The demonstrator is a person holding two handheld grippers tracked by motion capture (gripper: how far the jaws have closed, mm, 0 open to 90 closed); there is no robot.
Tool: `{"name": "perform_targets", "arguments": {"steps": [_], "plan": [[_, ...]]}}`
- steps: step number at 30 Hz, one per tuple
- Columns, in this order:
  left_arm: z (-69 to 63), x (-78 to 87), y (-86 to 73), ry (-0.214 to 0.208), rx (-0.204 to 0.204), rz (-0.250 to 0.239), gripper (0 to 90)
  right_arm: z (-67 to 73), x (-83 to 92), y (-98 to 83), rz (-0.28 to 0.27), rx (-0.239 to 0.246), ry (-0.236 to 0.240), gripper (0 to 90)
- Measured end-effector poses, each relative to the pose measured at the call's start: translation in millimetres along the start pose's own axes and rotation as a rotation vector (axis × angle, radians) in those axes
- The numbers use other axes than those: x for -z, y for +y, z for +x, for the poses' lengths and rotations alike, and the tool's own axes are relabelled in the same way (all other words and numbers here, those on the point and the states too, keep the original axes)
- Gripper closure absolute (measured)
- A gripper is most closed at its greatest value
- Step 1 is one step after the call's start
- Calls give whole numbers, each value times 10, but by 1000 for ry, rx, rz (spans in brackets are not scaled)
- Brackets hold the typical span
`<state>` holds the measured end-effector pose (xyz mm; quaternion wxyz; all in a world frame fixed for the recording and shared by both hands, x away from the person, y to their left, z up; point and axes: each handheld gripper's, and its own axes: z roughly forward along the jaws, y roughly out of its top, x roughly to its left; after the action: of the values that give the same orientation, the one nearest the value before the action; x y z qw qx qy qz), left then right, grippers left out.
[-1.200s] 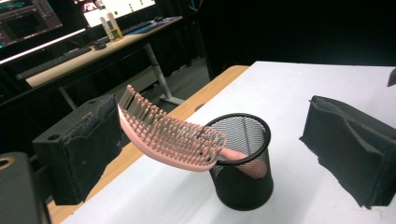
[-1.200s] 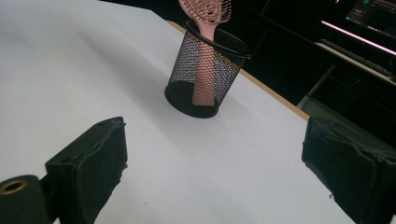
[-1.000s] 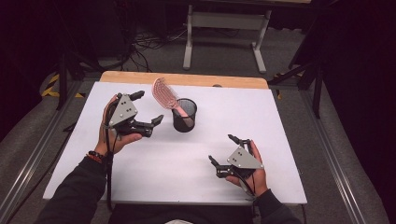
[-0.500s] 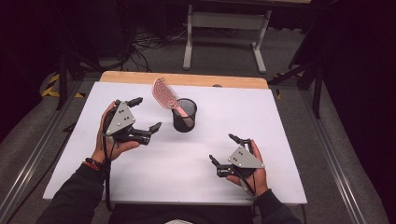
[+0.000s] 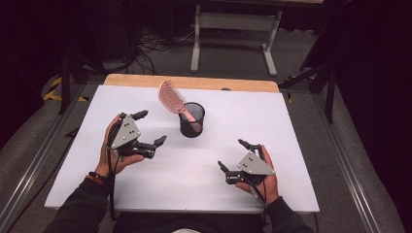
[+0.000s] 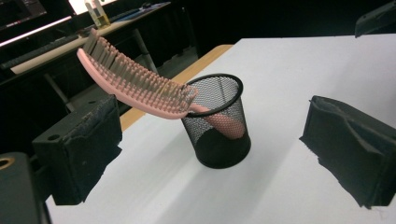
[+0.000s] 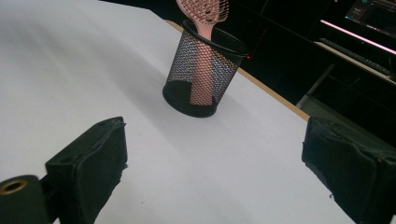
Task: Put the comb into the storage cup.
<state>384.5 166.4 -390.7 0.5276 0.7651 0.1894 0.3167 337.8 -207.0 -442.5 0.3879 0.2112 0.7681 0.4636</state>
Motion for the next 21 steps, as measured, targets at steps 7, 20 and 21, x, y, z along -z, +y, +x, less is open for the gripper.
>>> {"name": "perform_targets", "arguments": {"steps": [7, 20, 21], "plan": [[-68, 24, -73, -11, -26, 15, 62, -5, 14, 9, -1, 10, -4, 73], [-185, 132, -192, -14, -62, 48, 66, -8, 32, 17, -10, 16, -4, 76], [-185, 132, -192, -14, -62, 48, 66, -8, 32, 17, -10, 16, -4, 76]]}}
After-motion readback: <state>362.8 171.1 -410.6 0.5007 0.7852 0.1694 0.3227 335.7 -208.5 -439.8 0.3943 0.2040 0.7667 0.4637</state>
